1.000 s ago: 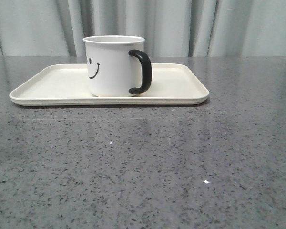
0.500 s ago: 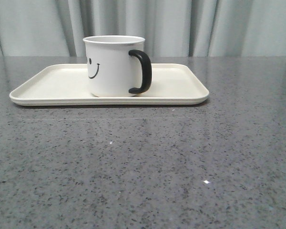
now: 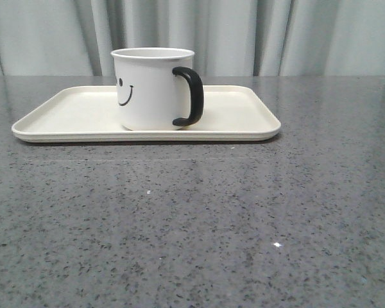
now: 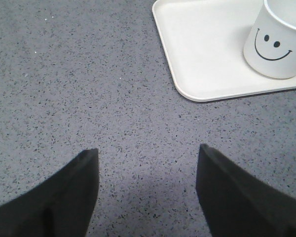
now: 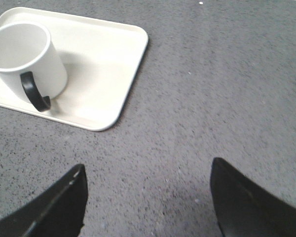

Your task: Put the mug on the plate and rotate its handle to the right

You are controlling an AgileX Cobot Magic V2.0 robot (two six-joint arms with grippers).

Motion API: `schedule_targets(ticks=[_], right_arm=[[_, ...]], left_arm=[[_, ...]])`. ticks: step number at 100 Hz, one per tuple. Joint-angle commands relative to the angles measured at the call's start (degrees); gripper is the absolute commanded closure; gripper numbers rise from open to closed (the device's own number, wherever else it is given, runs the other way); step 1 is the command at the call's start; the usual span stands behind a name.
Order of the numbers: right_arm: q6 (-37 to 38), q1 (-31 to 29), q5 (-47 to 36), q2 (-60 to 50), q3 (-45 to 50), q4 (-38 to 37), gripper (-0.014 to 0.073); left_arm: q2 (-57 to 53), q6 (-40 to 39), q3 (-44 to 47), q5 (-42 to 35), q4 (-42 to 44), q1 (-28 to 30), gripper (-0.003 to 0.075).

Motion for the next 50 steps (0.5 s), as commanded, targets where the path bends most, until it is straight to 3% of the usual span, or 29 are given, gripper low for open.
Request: schedule_targets(ticks=[1,50], right_arm=[[-1.02,1.66,-4.08,4.73,-4.67,1.45,0.0065],[1.99,16.65,-6.45,35.76,-25.70,0.46,0.0065]], left_arm=[[0.07,-0.53,-1.40,-4.19,0.92,-0.26,0.0290],[0.07,-0.53,-1.40,-4.19,0.92,-0.26,0.0290]])
